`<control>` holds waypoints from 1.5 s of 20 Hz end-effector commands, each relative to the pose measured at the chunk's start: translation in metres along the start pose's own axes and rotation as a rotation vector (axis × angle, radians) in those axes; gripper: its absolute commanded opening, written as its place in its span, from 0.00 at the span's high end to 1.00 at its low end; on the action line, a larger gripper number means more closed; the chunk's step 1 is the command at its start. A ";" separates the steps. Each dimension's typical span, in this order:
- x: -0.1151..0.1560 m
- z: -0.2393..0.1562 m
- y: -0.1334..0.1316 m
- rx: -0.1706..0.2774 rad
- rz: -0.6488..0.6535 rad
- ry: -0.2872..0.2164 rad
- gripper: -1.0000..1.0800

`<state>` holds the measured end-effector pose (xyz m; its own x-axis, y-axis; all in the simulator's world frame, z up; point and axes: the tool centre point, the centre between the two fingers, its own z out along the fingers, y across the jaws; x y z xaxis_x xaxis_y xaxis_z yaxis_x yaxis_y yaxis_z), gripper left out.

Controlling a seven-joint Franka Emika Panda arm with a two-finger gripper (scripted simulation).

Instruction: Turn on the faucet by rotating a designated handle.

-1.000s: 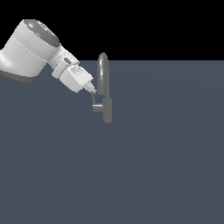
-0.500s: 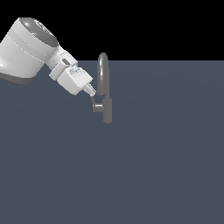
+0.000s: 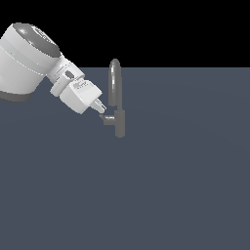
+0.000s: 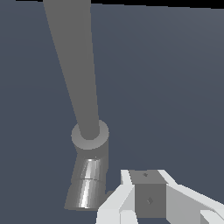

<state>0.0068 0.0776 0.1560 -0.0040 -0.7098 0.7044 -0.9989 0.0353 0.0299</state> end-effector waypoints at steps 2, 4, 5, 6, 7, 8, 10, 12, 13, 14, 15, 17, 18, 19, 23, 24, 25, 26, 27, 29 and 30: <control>0.000 0.001 0.006 -0.015 0.006 -0.040 1.00; -0.007 0.007 0.010 -0.015 0.004 -0.033 1.00; -0.010 0.010 0.012 -0.015 0.003 -0.029 1.00; -0.014 0.013 0.014 -0.015 0.001 -0.025 1.00; -0.017 0.017 0.016 -0.015 0.000 -0.022 1.00; -0.020 0.020 0.018 -0.015 -0.001 -0.018 1.00; -0.027 0.026 0.021 -0.015 -0.004 -0.011 1.00; -0.034 0.033 0.025 -0.015 -0.006 -0.003 1.00; -0.037 0.036 0.027 -0.015 -0.008 0.000 1.00; -0.040 0.040 0.029 -0.015 -0.009 0.004 1.00; -0.040 0.040 0.029 -0.015 -0.009 0.004 1.00; -0.032 0.031 0.026 -0.024 0.015 -0.059 1.00; -0.036 0.034 0.025 -0.023 0.012 -0.053 1.00; -0.039 0.038 0.024 -0.022 0.010 -0.048 1.00; -0.055 0.054 0.019 -0.019 0.002 -0.026 1.00; -0.058 0.057 0.018 -0.019 0.000 -0.021 1.00; -0.062 0.061 0.017 -0.018 -0.002 -0.015 1.00; -0.066 0.065 0.016 -0.017 -0.004 -0.010 1.00; -0.069 0.069 0.015 -0.016 -0.006 -0.005 1.00; -0.073 0.073 0.014 -0.016 -0.008 0.001 1.00; -0.052 0.051 0.012 -0.020 0.036 -0.067 1.00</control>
<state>-0.0030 0.0787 0.0787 -0.0280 -0.7303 0.6826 -0.9983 0.0547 0.0176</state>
